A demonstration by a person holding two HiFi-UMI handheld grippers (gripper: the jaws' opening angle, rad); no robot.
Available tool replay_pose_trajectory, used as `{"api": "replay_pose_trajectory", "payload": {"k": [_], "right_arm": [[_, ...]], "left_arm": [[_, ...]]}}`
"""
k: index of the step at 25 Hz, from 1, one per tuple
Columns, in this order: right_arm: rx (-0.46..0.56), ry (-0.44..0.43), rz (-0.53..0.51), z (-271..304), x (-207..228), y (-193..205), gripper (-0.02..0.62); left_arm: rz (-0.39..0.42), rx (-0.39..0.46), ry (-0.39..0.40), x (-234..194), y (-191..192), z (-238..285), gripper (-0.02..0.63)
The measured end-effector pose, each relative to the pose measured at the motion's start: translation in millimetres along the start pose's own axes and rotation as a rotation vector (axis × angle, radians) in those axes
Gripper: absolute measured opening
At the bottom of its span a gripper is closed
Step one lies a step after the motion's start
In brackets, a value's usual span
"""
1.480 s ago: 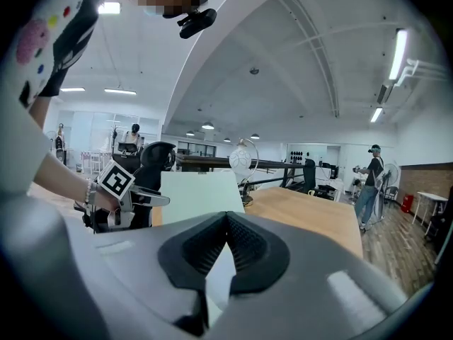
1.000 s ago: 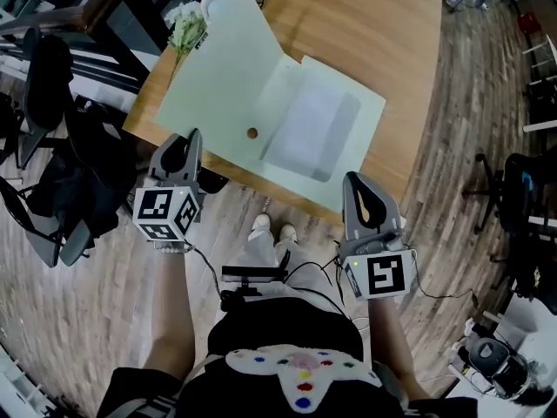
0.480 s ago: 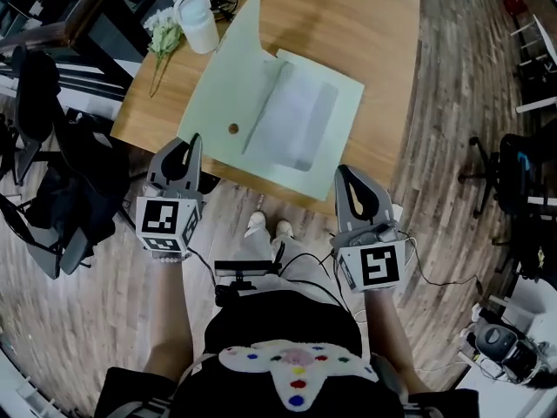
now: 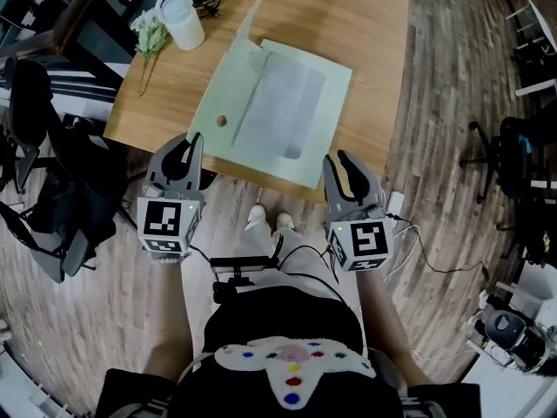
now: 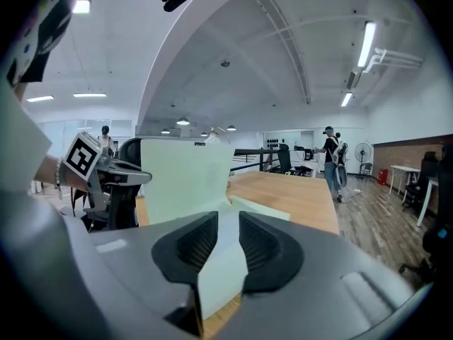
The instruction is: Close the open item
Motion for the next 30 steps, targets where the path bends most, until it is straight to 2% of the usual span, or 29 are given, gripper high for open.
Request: {"api": "replay_pose_trajectory", "payload": {"k": [4, 7, 15, 22, 28, 30], "right_arm": [[-0.063, 0.028, 0.057, 2.0, 3.8, 29.1, 0.152], [-0.132, 0.04, 0.129, 4.4, 5.1, 54.7, 0.176], [-0.219, 0.057, 0.281, 4.1, 8.5, 92.4, 0.181], [-0.217, 0.026, 0.33, 5.3, 9.9, 101.2, 0.178], [-0.215, 0.015, 0.331, 3.0, 10.4, 100.8, 0.166], [-0.217, 0.012, 0.332, 2.4, 10.1, 100.7, 0.166]], "left_arm": [[0.024, -0.02, 0.017, 7.0, 0.8, -0.1, 0.017], [0.04, -0.018, 0.026, 12.6, -2.9, 2.4, 0.017], [0.09, -0.037, 0.068, 26.4, -8.0, 5.9, 0.017], [0.182, -0.078, 0.157, 48.5, -9.1, 11.5, 0.018], [0.236, -0.117, 0.254, 80.5, -3.4, 16.9, 0.023], [0.278, -0.143, 0.289, 90.6, 2.0, 18.4, 0.025]]}}
Point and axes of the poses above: the fingertips, and each gripper's own axes: z forward along the fingers, x to its right, y out of its underside, the point moved 10 cm from there along -z, backward along the fingers, and after that the axes turned 12 degrees about x, right-handed, at the moved point
